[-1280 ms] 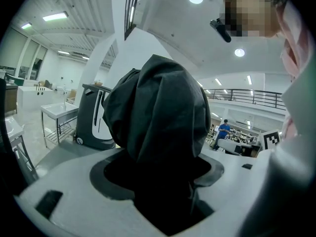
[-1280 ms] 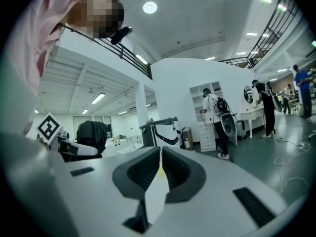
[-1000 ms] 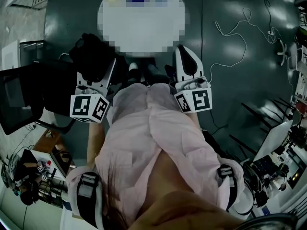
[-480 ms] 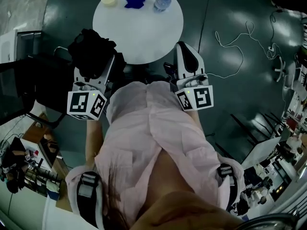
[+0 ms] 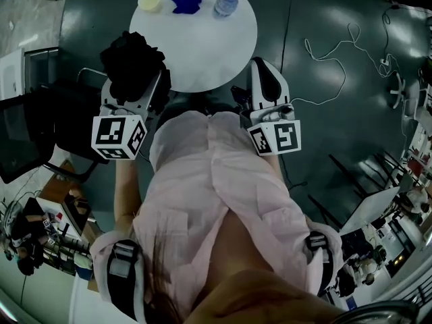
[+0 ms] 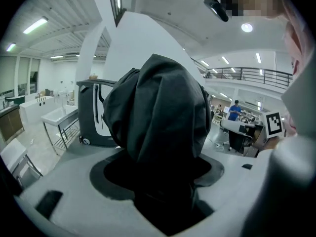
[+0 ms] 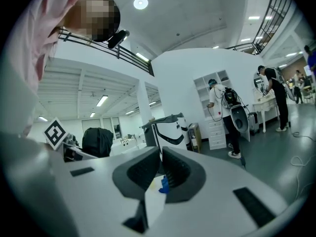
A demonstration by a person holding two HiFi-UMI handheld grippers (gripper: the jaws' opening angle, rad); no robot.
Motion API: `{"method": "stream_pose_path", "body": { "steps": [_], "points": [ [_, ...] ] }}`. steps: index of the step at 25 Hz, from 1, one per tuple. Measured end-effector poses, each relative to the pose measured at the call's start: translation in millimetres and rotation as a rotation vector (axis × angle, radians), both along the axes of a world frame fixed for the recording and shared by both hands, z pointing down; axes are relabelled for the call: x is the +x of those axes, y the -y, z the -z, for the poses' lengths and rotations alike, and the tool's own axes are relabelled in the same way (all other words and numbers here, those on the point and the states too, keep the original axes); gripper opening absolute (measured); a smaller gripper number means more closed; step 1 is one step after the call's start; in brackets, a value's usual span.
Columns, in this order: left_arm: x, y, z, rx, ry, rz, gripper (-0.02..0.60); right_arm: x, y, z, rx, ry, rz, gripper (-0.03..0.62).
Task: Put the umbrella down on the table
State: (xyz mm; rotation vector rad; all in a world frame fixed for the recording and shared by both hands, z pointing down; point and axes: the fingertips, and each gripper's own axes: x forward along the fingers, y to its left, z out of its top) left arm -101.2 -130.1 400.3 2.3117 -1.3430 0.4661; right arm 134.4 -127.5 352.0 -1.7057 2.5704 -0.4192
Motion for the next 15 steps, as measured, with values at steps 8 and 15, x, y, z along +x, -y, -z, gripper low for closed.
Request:
{"method": "stream_pose_path", "body": {
  "steps": [8,15],
  "points": [
    [33,63,-98,-0.137,0.091,-0.209,0.322,0,14,-12,-0.033,-0.007,-0.04,0.034],
    [72,83,-202,-0.339,0.143,-0.349,0.322,5,25,-25,-0.078,-0.015,-0.077,0.034]
  ]
}}
